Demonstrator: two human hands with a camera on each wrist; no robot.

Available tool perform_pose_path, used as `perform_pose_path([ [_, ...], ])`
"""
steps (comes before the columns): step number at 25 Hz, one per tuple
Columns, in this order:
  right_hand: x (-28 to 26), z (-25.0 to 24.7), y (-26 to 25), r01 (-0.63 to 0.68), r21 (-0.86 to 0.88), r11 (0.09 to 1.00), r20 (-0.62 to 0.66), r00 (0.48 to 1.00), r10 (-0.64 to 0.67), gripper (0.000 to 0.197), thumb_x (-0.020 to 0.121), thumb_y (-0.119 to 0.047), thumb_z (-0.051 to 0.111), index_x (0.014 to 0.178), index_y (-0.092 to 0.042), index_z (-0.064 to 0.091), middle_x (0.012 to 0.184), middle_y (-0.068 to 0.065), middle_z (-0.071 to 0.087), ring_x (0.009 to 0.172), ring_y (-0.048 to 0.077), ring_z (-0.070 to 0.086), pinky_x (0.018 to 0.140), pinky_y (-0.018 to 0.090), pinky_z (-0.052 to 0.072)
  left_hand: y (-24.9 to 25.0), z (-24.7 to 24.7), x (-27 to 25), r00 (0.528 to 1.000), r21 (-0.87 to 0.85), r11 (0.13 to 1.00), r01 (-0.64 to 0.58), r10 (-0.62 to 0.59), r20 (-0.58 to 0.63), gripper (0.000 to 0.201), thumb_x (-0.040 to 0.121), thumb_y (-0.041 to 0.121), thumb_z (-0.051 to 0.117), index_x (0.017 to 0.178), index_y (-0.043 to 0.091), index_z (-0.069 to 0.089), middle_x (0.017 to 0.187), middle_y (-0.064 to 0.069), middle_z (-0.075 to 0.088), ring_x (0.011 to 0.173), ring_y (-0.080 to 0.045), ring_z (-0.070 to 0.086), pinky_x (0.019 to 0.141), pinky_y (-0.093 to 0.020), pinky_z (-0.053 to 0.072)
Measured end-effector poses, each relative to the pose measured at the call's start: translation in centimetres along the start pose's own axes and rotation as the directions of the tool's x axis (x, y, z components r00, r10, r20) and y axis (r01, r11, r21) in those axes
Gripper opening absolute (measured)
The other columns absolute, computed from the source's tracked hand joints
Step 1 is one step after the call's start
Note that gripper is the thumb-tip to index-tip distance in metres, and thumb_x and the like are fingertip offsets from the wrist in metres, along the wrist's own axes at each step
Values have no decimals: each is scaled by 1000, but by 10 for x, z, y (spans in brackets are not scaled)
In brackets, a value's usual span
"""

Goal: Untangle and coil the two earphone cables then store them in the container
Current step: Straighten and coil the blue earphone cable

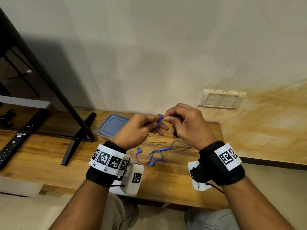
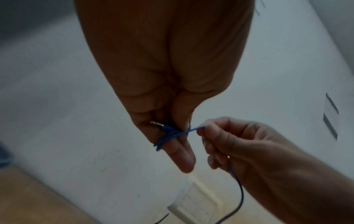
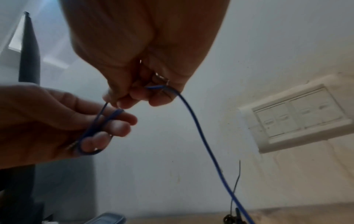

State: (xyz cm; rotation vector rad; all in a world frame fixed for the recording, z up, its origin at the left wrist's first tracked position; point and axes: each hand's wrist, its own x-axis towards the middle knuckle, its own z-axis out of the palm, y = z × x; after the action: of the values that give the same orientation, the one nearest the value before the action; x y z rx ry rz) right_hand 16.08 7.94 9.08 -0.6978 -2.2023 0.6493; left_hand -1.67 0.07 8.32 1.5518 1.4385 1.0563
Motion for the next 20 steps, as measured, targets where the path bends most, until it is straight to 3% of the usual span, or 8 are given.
perform_pose_path([
  [4,4,-1,10,49,-59,997,-204,977,-60,4,90,-11,69,88,-9,73,83,1,69,79,16,61,71,23,47,10,4,-4,994,-224,974,11,13,106,33,101,-3,40,123,8,61,96,-13,74,81,-21,69,78,-28,51],
  [6,3,6,10,-19,36,999,-211,977,26,6,91,-10,67,89,-9,73,85,1,70,78,12,63,70,21,49,10,3,-4,995,-314,949,5,27,100,33,100,-2,43,128,2,59,97,-14,74,83,-21,68,79,-26,52],
  [10,1,24,1,-305,279,911,-23,946,324,15,97,-10,58,94,-17,71,79,-1,71,69,6,64,65,21,52,7,-5,-8,997,-389,921,20,14,82,31,93,4,55,122,-1,63,94,-12,75,76,-18,65,77,-27,53],
  [12,-2,30,-3,-392,359,847,107,919,380,18,99,-8,55,97,-16,71,72,-8,68,57,-2,59,55,12,45,5,-11,-10,998,-437,899,13,18,65,32,90,4,57,120,-2,65,90,-11,74,71,-15,62,72,-24,52],
  [14,-5,34,-10,-426,392,815,213,904,371,17,99,-11,55,101,-15,71,72,-9,67,56,-4,57,57,10,45,3,-13,-11,999,-494,869,13,10,44,35,88,3,57,122,-3,63,91,-13,74,72,-15,64,70,-22,52],
  [17,-9,37,-20,-412,229,882,265,898,351,20,100,-16,52,98,-20,71,68,-5,67,61,3,59,65,21,49,-1,-13,-9,997,-487,873,14,-52,-65,36,85,3,61,121,0,64,100,-18,75,82,-19,72,74,-24,57],
  [20,-16,32,-32,-382,71,922,456,834,310,22,101,-24,52,97,-18,73,63,-5,65,59,4,57,63,25,47,-7,-15,-6,986,-524,851,9,-96,-139,35,85,-4,61,120,2,63,107,-18,74,96,-26,73,85,-31,59],
])
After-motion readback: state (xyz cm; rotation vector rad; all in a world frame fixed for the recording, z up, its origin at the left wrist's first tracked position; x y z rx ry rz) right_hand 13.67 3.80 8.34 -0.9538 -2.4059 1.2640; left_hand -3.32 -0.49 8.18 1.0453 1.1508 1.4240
